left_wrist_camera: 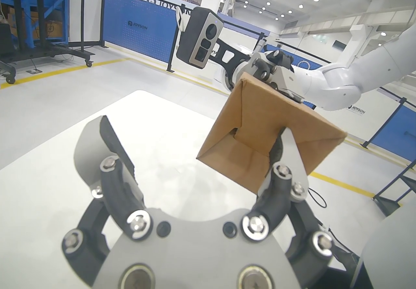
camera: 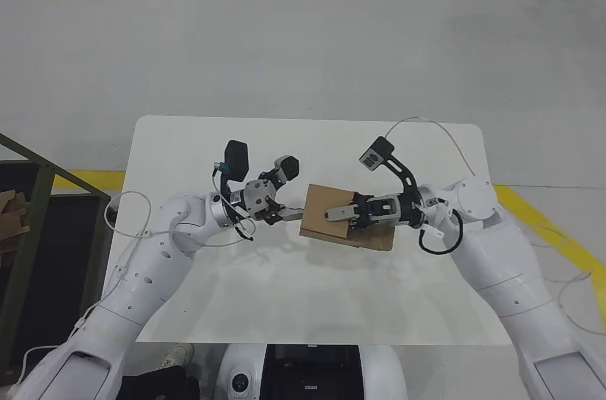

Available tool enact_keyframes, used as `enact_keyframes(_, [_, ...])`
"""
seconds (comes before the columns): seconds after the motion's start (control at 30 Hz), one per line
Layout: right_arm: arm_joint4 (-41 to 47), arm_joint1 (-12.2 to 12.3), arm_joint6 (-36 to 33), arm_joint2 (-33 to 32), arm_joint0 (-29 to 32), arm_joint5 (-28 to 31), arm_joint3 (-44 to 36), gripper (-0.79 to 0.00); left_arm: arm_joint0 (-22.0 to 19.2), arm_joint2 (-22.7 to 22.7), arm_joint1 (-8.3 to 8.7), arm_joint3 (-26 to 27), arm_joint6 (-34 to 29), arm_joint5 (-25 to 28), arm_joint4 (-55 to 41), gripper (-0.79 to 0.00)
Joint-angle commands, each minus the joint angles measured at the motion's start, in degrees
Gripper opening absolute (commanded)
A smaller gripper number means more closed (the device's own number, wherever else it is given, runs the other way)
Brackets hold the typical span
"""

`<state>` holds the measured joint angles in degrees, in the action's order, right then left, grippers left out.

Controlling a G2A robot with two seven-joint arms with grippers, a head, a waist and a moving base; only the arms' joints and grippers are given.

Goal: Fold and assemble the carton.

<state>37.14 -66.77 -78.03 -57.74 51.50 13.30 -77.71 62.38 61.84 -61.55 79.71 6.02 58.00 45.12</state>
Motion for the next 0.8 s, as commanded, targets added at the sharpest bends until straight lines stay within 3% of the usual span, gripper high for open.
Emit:
enact_keyframes(0.0, [-0.03, 0.01, 0.01, -0.07, 0.03, -0.09, -0.10, -0.785, -0.03, -0.32, -0.06, 0.24, 0.08, 0.00, -0.60, 0.000])
enact_keyframes(0.37, [-0.40, 0.25, -0.20, -0.99, 0.68, -0.37, -0.42, -0.785, -0.93, 0.05, -0.36, -0.45, 0.53, 0.00, -0.64, 0.000])
enact_keyframes(0.77, [-4.52, 0.79, -2.88, -0.77, 0.03, -4.74, 0.04, -0.785, 2.76, 8.19, 1.62, 1.07, 0.58, 0.00, 4.64, 0.000])
